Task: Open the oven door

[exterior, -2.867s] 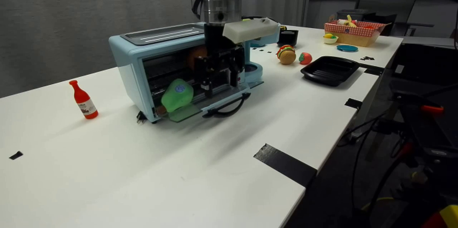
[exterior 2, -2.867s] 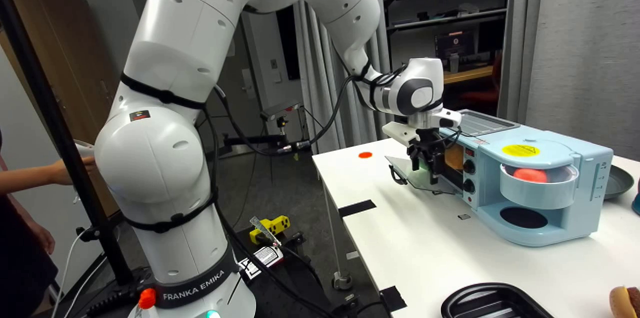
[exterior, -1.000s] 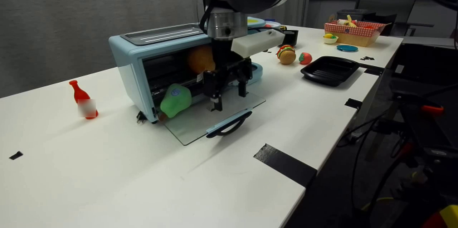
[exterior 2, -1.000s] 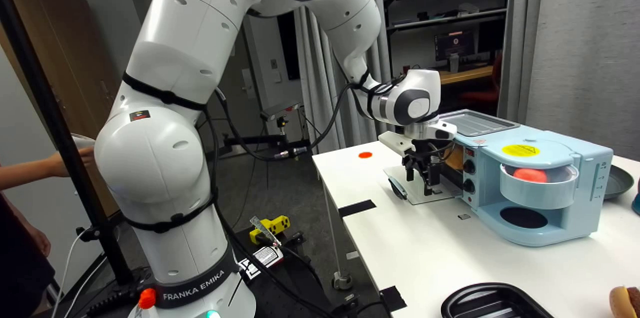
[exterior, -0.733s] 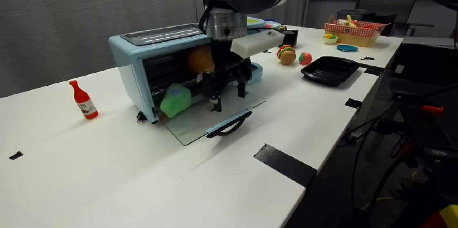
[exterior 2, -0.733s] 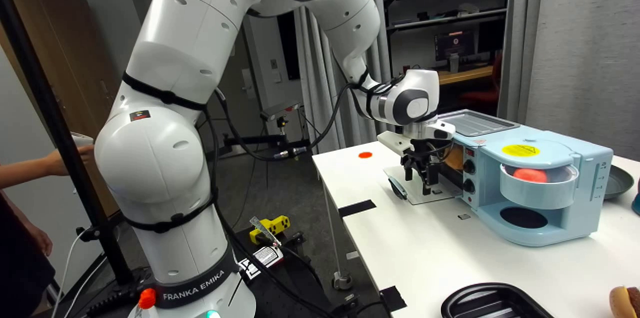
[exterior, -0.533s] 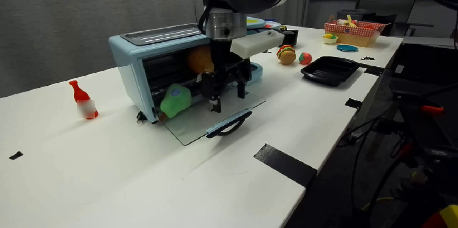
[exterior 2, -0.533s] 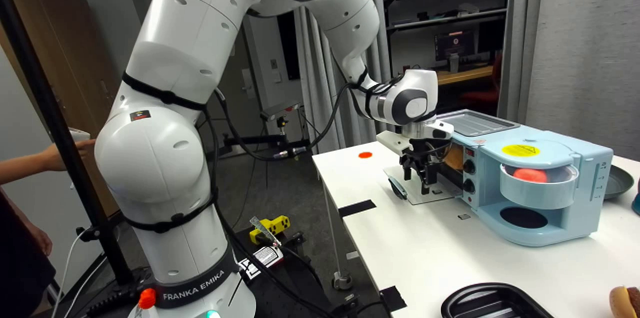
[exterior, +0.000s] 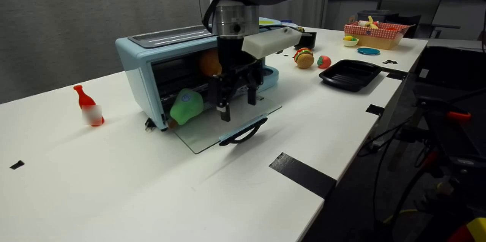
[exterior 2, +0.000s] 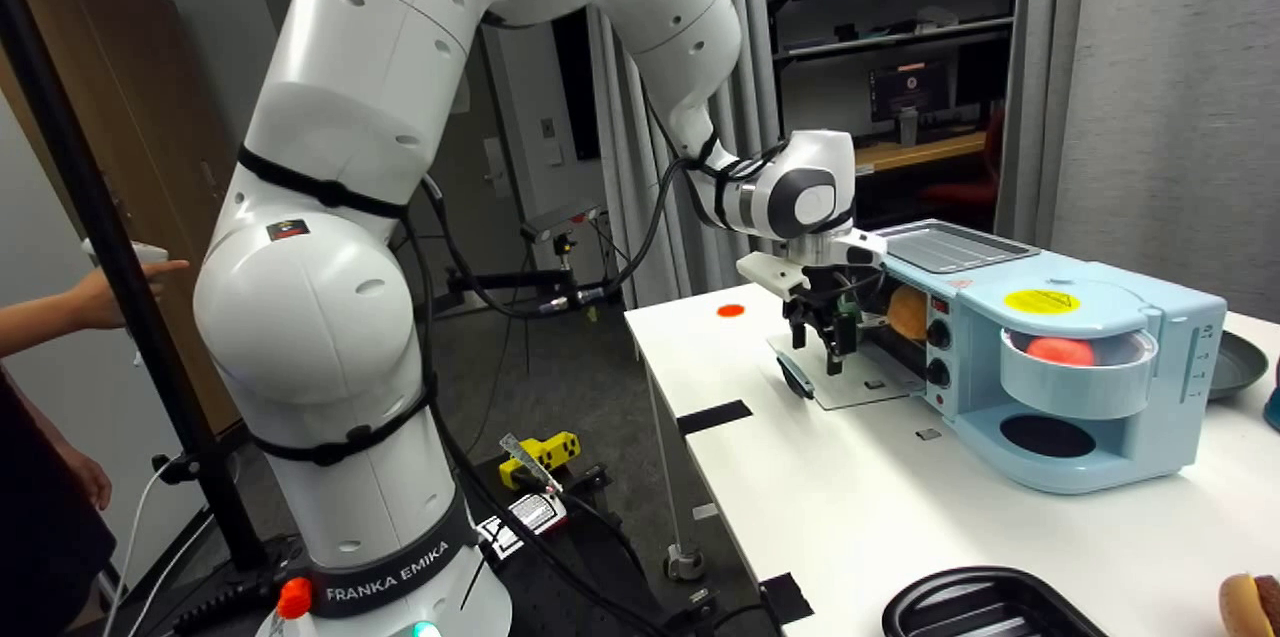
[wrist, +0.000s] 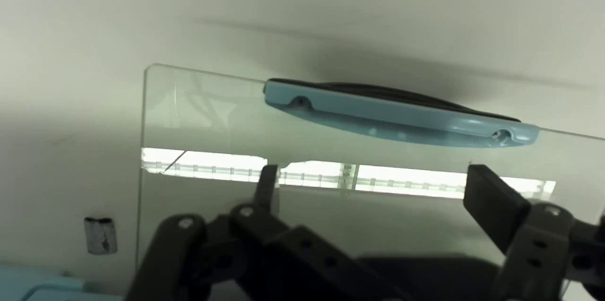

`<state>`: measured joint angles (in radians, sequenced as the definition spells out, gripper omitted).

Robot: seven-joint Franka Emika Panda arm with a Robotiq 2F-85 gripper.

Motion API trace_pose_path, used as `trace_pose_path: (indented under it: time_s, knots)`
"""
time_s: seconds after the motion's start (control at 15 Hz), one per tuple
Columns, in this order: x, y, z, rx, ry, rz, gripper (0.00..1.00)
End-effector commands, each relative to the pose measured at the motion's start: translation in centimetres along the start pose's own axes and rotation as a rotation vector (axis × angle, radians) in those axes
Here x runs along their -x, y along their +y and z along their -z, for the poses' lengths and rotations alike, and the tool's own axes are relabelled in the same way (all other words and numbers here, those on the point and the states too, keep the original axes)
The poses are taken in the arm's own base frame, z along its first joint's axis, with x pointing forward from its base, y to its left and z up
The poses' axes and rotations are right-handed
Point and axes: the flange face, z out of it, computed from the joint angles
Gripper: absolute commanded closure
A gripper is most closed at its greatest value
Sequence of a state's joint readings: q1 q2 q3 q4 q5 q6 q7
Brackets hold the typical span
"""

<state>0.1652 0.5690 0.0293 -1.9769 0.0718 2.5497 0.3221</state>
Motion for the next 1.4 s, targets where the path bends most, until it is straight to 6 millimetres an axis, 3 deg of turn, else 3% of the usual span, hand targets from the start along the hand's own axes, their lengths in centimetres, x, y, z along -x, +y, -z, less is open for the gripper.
trace_pose_path:
  time_s: [0.0,0.53,1.33]
  knots:
    - [0.9,-0.1,2.0,0.003,0.014,0.011,0.0]
    - [2.2,0.1,4.5,-0.001,0.047,0.03,0.0]
    - [8.2,-1.0,9.0,-0.008,0.166,0.134,0.0]
